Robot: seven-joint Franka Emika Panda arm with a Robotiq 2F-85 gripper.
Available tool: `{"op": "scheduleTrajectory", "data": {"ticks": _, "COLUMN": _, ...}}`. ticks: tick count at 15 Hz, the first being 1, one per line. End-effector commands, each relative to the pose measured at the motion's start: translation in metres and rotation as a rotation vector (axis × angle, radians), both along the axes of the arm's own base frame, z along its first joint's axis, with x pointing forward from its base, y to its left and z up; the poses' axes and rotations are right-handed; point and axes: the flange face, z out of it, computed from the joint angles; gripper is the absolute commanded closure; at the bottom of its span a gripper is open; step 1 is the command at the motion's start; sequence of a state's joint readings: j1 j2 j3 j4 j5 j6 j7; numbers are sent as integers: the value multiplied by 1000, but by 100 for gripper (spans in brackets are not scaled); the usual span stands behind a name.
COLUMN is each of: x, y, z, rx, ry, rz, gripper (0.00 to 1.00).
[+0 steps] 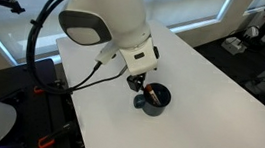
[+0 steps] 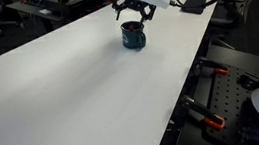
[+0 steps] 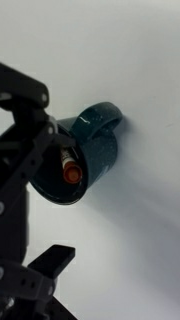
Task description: Put the marker on the table
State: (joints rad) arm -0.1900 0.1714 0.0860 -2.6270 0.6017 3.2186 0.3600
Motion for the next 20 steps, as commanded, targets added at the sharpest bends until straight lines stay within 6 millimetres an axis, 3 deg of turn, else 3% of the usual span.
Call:
{"op": "scheduleTrajectory", "data": {"ticks": 1, "x": 9, "y": -15, "z": 4, "rx": 18, "ry": -3, "rz": -32, "gripper": 0}}
{"op": "scheduleTrajectory", "data": {"ticks": 2, "x": 3, "y": -8, "z": 2, "rx": 0, "ry": -6, "rz": -16, "gripper": 0}}
{"op": "scheduleTrajectory", "data": {"ticks": 16, "x": 12, "y": -19, "z": -10, "rx": 16, "ry": 16, "rz": -35, "gripper": 0}}
{"op": "scheduleTrajectory", "data": {"ticks": 17, "x": 13, "y": -19, "z": -11, "rx": 17, "ry": 16, "rz": -37, "gripper": 21}}
{"op": "scheduleTrajectory", "data": {"ticks": 18, "x": 13, "y": -19, "z": -12, "rx": 17, "ry": 18, "rz": -37, "gripper": 13}}
{"op": "scheduleTrajectory", "data": {"ticks": 19, "x": 13, "y": -20, "z": -13, "rx": 14, "ry": 19, "rz": -33, "gripper": 35}}
{"op": "scheduleTrajectory", "data": {"ticks": 20, "x": 13, "y": -20, "z": -15, "rx": 11, "ry": 23, "rz": -27, "gripper": 37}}
